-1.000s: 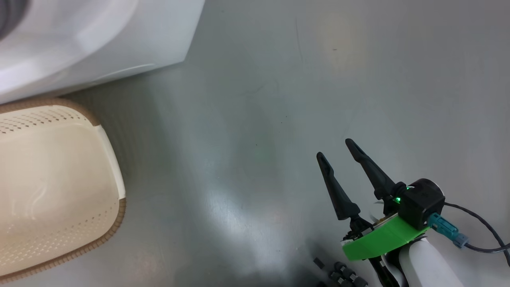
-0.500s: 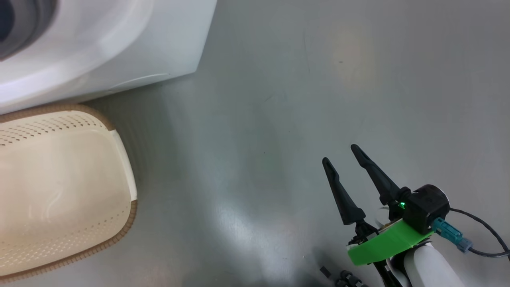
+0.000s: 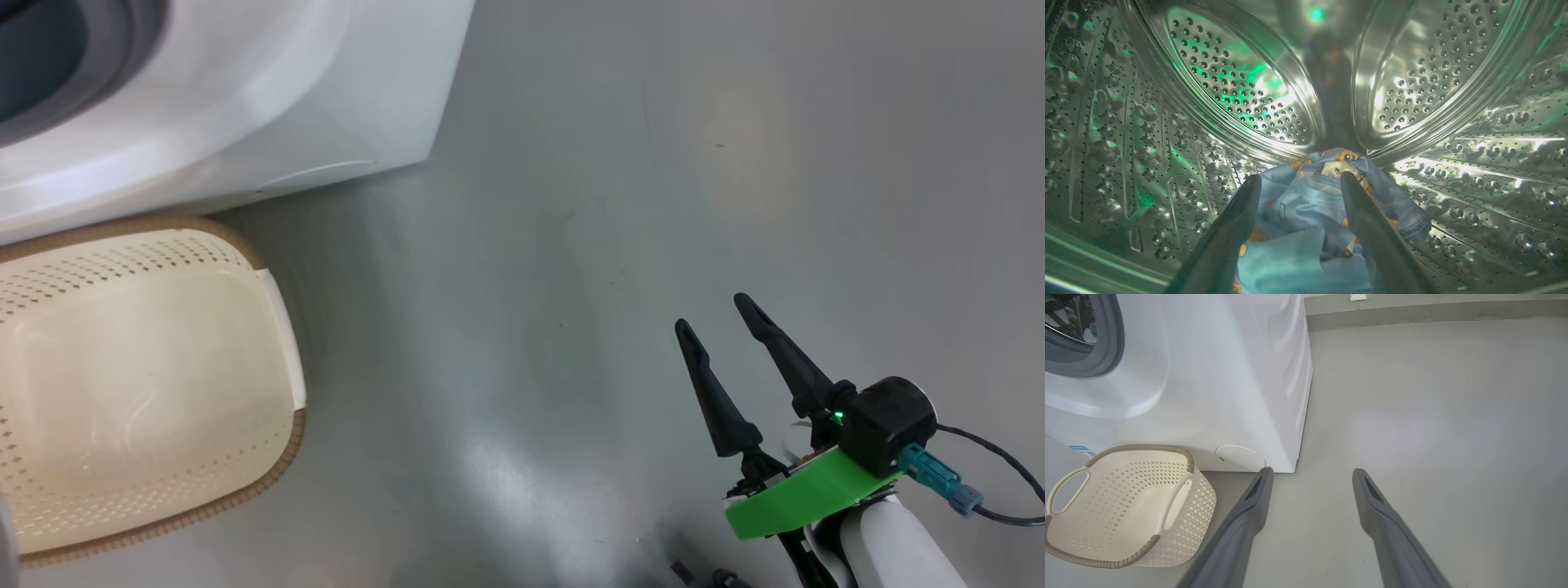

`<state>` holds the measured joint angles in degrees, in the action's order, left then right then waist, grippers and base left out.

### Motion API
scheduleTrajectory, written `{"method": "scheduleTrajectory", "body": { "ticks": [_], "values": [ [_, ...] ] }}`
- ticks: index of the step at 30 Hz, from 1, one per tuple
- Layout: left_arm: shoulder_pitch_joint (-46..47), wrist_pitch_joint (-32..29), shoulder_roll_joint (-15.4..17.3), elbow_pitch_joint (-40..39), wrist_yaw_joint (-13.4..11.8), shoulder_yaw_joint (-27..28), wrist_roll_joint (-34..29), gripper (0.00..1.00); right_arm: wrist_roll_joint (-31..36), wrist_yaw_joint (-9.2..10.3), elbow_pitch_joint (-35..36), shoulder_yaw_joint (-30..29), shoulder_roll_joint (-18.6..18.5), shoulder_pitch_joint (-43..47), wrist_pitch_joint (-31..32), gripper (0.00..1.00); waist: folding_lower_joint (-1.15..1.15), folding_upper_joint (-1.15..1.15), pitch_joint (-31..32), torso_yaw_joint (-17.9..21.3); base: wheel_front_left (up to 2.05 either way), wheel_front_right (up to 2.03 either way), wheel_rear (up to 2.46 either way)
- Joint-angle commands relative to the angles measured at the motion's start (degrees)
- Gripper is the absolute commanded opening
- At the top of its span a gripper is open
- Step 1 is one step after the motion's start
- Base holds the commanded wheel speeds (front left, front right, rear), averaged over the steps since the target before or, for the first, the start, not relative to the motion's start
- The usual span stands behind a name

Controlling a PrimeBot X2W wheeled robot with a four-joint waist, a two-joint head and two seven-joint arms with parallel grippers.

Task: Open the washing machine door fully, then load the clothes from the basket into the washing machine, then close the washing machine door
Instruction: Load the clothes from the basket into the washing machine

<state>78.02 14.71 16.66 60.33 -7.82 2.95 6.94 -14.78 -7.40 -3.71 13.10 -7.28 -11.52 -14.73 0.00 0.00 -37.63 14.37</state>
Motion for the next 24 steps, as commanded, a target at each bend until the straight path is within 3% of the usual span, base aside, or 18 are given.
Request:
{"method": "scheduleTrajectory", "body": {
  "ticks": [1,13,24],
  "values": [
    [-1.8,0.3,1.8,-1.7,-0.4,0.5,0.3,1.0,-0.6,-0.09,1.1,0.9,-0.7,2.4,-0.3,1.0,0.0,0.0,0.8,-0.8,0.0,0.0,0.0],
    [-7.2,0.3,-2.5,-3.0,-0.1,0.7,1.3,1.0,-0.4,-0.09,0.8,0.4,-1.6,2.3,-0.3,1.0,0.0,0.0,4.7,-4.4,0.0,0.0,0.0],
    [-15.7,0.3,-8.0,-7.4,2.2,0.4,1.7,1.0,0.0,-0.09,0.6,-1.3,-1.5,3.4,-0.3,1.0,0.0,0.0,9.9,-8.5,0.0,0.0,0.0]
  ]
}}
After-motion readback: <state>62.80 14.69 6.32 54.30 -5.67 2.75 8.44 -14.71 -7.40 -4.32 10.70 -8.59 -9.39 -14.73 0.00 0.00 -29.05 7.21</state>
